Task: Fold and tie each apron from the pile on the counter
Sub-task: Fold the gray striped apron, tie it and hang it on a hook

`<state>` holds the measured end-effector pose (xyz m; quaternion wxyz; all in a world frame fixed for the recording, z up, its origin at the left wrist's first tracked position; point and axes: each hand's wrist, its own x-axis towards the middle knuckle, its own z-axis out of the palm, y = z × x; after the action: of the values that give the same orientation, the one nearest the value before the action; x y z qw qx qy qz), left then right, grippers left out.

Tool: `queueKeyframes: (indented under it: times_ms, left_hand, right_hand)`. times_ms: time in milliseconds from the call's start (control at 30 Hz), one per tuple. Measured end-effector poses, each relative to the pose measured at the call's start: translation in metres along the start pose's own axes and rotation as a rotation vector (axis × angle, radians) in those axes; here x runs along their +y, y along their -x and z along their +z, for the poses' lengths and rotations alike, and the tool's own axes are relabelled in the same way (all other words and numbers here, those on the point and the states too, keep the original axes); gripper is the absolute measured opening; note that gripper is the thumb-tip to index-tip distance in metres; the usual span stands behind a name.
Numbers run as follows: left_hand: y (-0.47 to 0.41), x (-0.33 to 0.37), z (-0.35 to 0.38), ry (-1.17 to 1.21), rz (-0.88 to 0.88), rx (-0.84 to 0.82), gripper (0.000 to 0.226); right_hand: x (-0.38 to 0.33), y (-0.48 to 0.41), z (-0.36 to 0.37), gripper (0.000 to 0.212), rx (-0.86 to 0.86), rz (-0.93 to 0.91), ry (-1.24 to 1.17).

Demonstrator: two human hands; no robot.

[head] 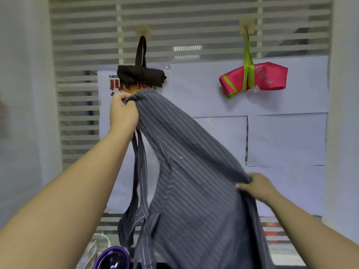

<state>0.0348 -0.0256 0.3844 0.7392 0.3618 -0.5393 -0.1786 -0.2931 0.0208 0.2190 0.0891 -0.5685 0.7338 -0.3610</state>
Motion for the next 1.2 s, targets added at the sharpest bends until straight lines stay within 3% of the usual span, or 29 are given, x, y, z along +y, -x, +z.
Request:
queueKeyframes:
  times_ms: [100,200,267,367,467,567,667,800,933,1100,1133,1200]
  left_hand:
    - [0.000,-0.024,-0.014,0.047,-0.092,0.062,0.024]
    - [0.007,-0.048,-0.024,0.093,-0.214,0.083,0.023]
    - [0.008,-0.058,-0.030,0.119,-0.263,0.109,0.028]
    - [0.009,-0.069,-0.039,0.180,-0.311,0.134,0.032]
    - [0.013,-0.085,-0.050,0.200,-0.374,0.163,0.032]
    - [0.016,-0.097,-0.059,0.215,-0.414,0.204,0.034]
    - [0.017,-0.100,-0.069,0.229,-0.404,0.241,0.037]
    - [0.019,-0.094,-0.072,0.221,-0.368,0.255,0.035]
    - [0.031,-0.080,-0.059,0.128,-0.316,0.084,0.037]
    - [0.052,-0.082,-0.063,-0.279,-0.234,-0.355,0.037]
    - [0.056,-0.083,-0.065,-0.300,-0.288,-0.402,0.031]
    - [0.063,-0.084,-0.064,-0.262,-0.423,-0.453,0.016]
  right_hand:
    - [-0.009,-0.008,-0.023,0.019,0.016,0.109,-0.181]
    - [-0.012,-0.001,-0.035,0.008,-0.054,0.123,0.024]
    - [-0.016,0.002,-0.039,0.011,0.105,0.050,0.078]
    - [-0.019,0.007,-0.038,0.028,0.267,-0.004,-0.044]
    - [-0.021,0.013,-0.032,0.028,0.131,-0.062,-0.056]
    - [-0.017,0.013,-0.036,0.026,0.163,-0.101,-0.114]
    - [-0.007,0.016,-0.033,0.016,0.059,-0.076,0.072]
    - [0.028,0.024,-0.006,0.023,0.150,-0.012,0.214]
    - [0.062,0.042,0.046,0.013,0.121,0.044,0.269]
    - [0.088,0.057,0.049,0.013,0.066,0.278,0.406]
    - [0.092,0.054,0.047,0.014,0.041,0.327,0.342]
    - [0.095,0.051,0.046,0.027,-0.039,0.473,-0.030]
